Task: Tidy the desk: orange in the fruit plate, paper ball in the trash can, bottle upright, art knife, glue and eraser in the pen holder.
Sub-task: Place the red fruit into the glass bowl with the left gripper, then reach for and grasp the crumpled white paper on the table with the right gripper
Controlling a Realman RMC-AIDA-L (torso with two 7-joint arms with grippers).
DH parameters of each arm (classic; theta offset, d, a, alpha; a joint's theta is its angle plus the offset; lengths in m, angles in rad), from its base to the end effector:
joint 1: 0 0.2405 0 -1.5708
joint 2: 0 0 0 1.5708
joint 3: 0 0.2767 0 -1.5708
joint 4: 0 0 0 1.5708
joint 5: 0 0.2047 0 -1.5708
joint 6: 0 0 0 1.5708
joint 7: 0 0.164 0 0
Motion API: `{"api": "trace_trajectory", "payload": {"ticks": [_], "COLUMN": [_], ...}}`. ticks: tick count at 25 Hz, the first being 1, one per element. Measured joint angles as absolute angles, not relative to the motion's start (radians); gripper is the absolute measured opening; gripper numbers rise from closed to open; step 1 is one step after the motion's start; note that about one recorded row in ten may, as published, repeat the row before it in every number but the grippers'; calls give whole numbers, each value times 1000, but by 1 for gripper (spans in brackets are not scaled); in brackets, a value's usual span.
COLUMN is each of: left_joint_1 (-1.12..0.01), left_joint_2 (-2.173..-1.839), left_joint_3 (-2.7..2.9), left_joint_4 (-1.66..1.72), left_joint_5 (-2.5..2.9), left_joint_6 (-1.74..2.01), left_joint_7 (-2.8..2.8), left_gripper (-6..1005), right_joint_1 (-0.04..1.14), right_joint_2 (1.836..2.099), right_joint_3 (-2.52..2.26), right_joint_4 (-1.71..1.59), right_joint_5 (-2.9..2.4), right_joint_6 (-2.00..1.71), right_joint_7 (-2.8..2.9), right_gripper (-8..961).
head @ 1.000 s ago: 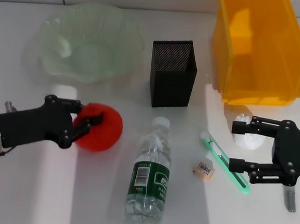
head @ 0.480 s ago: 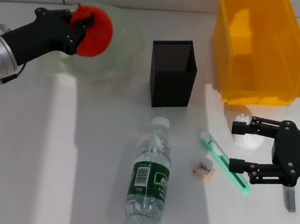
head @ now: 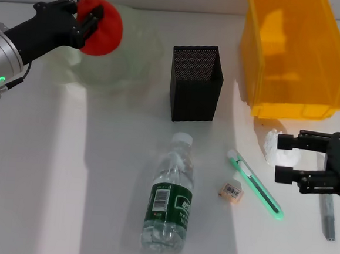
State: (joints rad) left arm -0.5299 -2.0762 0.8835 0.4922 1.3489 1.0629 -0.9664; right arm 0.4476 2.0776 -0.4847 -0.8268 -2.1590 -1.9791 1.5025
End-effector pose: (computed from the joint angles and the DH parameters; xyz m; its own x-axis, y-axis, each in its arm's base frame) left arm -0.2766 0.4101 -0.0121 0.7615 0.0905 0.6418 0.5494 -0.6153 -0.5652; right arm 0.2761 0.2793 0.0152 0.7375 -0.4391 -0.5131 -0.4722 -0.8785 0.0731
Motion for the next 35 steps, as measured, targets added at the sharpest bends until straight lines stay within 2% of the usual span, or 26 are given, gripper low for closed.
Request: {"api": "trace_trajectory", "payload": {"ticks": [6, 13, 17, 22, 28, 35], "left_joint_1": [-505, -488, -432, -379, -371, -374], "left_joint_2": [-2070, -2068, -2065, -2061, -2068, -2069], "left_joint_3": [884, 885, 893, 947, 1002, 1024], "left_joint_4": [501, 506, 541, 601, 552, 543], "left_joint_5": [1355, 1359, 1390, 1567, 1633, 1634], "left_joint_6": [1150, 1183, 1336, 1503, 1499, 1494], "left_joint_7": [-967, -969, -977, -988, -984, -987], "left_gripper": [425, 583, 674, 870, 870, 869], "right_joint_1": [450, 488, 519, 579, 597, 613], "right_joint_2": [2068, 2049, 2034, 2033, 2075, 2078], "right_joint_3": [-494, -546, -620, -762, -942, -1058], "right_joint_4": [-1054, -1366, -1501, -1567, -1481, -1337], "right_joint_5": [-2145, -2242, -2409, -2547, -2610, -2634], "right_joint_6": [-1994, -2009, -2042, -2065, -1910, -1747], "right_joint_7": [1806, 2146, 2287, 2426, 2486, 2521], "right_gripper": [819, 818, 819, 819, 818, 818]}}
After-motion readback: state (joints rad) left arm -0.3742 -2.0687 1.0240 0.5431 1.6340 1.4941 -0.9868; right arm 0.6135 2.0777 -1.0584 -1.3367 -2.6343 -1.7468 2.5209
